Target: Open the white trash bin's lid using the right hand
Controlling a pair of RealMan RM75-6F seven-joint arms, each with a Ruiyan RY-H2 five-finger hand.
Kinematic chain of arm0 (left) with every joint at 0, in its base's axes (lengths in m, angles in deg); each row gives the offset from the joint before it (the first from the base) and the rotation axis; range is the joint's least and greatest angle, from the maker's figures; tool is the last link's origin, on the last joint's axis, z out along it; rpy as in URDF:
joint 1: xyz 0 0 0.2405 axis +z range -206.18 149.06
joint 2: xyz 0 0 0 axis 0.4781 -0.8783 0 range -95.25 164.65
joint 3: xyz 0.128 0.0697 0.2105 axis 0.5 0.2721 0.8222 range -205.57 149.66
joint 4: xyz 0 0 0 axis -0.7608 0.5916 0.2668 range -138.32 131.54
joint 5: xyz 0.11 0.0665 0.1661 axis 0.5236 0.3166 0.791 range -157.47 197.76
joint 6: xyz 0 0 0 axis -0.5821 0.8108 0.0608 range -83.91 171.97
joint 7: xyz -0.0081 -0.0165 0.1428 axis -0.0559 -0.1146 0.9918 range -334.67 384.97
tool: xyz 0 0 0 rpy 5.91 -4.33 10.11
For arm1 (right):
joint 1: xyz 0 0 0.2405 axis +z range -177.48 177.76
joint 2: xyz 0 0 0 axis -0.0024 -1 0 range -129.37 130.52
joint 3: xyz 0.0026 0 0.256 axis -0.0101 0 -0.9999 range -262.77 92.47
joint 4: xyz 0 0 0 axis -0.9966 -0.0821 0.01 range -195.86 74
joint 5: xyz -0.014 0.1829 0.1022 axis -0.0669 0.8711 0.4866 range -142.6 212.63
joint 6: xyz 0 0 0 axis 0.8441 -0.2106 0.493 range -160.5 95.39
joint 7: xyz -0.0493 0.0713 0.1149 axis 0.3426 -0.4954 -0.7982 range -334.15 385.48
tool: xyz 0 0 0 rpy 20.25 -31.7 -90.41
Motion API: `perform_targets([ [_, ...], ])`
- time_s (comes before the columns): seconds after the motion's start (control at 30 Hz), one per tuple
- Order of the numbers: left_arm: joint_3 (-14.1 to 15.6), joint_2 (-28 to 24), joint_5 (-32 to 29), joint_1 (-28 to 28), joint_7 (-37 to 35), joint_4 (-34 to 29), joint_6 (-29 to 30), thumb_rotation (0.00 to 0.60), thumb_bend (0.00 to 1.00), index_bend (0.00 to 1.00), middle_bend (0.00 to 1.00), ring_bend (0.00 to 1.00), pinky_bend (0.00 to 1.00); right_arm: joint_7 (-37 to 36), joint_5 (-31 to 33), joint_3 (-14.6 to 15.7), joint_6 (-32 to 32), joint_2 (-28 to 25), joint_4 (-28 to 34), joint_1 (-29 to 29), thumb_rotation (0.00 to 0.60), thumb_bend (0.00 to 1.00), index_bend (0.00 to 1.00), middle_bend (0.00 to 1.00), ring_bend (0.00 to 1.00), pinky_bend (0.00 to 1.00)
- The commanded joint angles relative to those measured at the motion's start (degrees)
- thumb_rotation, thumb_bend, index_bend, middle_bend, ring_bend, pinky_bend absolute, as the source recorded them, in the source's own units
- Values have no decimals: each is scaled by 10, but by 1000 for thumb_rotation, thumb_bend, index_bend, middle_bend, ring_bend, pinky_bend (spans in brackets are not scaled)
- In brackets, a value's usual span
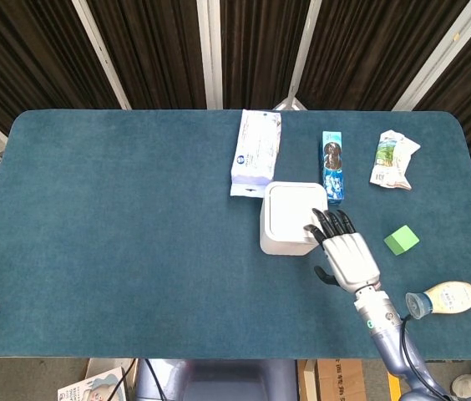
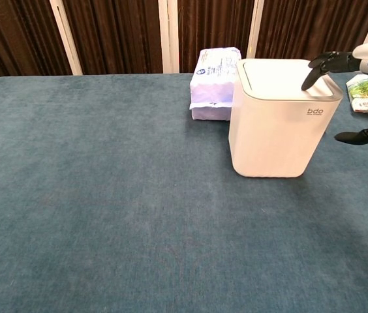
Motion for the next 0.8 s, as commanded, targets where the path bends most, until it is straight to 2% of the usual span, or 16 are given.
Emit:
perform_targets([
  [0.03,0,0,0,0,0,0,0,600,70,193,120,0,0,1,-3,1,3,-2,2,0,600,286,361,8,35,36],
  [0.1,0,0,0,0,1,0,0,600,70,193,121,0,0,1,-7,2,7,-4,7,0,600,286,339,7,34,36],
  [0.2,0,0,0,0,1,-1,0,600,70,193,120,0,0,-6,-18,-1,16,-10,18,-3,600,286,154,0,31,36],
  [0.37,0,0,0,1,1,-1,2,600,70,194,120,0,0,-74,-70,-14,59,-32,39,-30,600,286,26,0,29,36],
  [0.57,-1,1,-2,1,1,-1,0,600,71,194,119,0,0,-179,-122,-6,99,-94,39,-82,600,286,0,0,26,36],
  [0.8,1,3,3,1,7,-3,1,600,70,194,119,0,0,-290,-171,40,119,-131,-31,-143,600,286,0,0,26,36],
])
